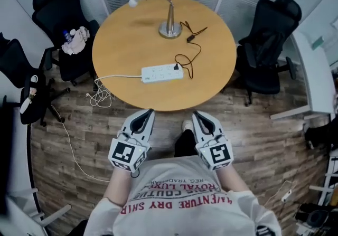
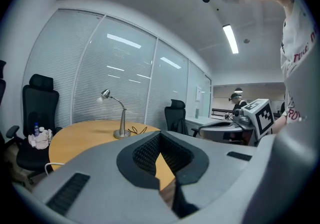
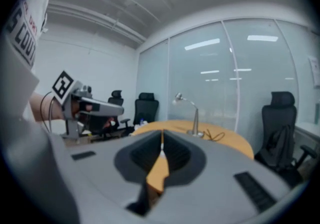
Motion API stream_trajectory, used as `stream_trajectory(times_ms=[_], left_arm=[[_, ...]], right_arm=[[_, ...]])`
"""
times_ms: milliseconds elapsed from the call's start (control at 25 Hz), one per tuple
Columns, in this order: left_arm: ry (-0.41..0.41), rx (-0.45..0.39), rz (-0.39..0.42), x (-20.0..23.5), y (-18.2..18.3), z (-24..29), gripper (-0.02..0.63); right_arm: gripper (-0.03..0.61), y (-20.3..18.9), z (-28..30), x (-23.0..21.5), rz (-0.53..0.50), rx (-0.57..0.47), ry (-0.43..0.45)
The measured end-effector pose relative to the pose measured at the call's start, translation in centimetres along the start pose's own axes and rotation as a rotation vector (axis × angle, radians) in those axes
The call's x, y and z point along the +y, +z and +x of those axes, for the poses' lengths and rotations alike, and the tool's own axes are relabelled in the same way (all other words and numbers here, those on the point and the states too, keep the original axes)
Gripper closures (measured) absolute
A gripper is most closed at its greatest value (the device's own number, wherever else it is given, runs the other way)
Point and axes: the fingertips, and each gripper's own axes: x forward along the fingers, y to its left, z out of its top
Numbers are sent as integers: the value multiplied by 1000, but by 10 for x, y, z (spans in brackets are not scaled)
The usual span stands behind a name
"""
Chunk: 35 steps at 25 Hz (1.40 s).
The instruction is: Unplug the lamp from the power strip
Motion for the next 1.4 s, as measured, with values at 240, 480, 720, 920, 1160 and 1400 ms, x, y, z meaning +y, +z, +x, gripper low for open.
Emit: stream_trajectory(times_ms=[240,480,720,920,1160,1400], left_arm=[[140,4,-9,27,15,77,586],[268,23,-46,50,15,143,586],[360,76,-57,65,0,178,586],[366,146,-34,72,-24,195,586],[342,278,-30,103,-72,216,586],[219,458,45,126,-136,249,586]], right_arm=[[549,12,67,-82,-12,14,133],[549,13,130,-147,7,53,273],[549,-3,165,-169,28,129,399],[549,-34,184,-171,20,207,444],[549,-57,200,-154,13,285,474],[549,-61,219,-144,20,338,452]])
